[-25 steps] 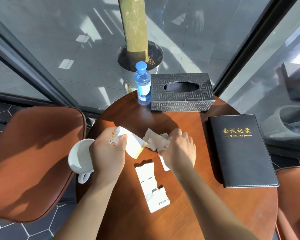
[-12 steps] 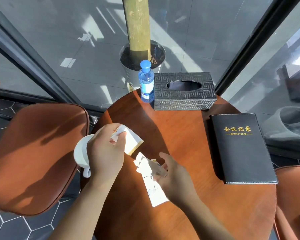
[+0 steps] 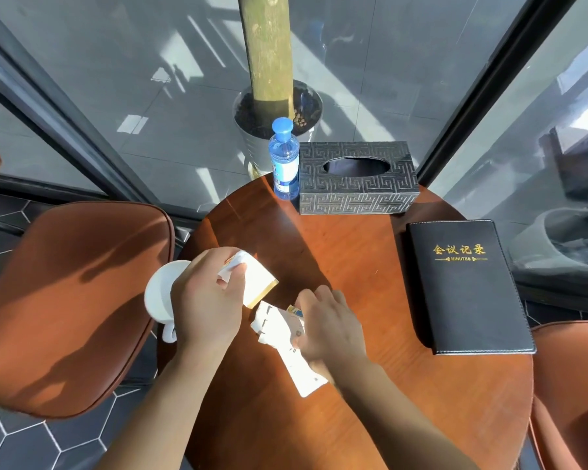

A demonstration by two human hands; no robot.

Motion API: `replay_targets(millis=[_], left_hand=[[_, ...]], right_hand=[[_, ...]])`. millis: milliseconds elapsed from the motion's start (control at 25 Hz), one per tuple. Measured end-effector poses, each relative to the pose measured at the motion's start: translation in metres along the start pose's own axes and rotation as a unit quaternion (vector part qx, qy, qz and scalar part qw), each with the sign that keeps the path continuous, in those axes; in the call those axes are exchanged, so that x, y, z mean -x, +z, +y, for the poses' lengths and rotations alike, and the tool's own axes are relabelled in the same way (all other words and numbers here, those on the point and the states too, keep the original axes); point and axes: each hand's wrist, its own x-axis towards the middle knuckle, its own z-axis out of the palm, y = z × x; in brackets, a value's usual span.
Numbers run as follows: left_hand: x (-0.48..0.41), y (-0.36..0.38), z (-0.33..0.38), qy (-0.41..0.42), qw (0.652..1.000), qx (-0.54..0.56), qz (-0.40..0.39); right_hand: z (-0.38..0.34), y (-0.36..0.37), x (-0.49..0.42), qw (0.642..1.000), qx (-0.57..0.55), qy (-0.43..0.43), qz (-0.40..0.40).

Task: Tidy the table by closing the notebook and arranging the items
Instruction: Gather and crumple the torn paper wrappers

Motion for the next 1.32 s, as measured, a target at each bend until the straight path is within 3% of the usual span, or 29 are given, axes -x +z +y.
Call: replay_targets(millis=[160,440,760,1000,1320], left_hand=[[0.002,0.000,-0.001,0.001,1.000,-0.002,0.001],[0.005,-0.004,0.003,0.049,0.998,-0.029,-0.003],[0.010,-0.043,0.049,0.081,0.991,-0.055,-0.093],[0.022,-0.063,0.086,0.099,0.981,-0.083,-0.147],[0.029,-0.083,0.135,0.118,0.981,-0.067,-0.140]], right_hand=[[-0.003,0.000,0.000,0.999,-0.017,-0.028,0.028],[0.006,-0.015,0.011,0.994,-0.101,0.028,0.025],[0.013,-0.089,0.032,0.997,0.039,0.037,0.051],[0.007,-0.146,0.057,0.995,0.067,0.023,0.076],[0.003,-0.202,0.090,0.995,0.076,0.035,0.063]])
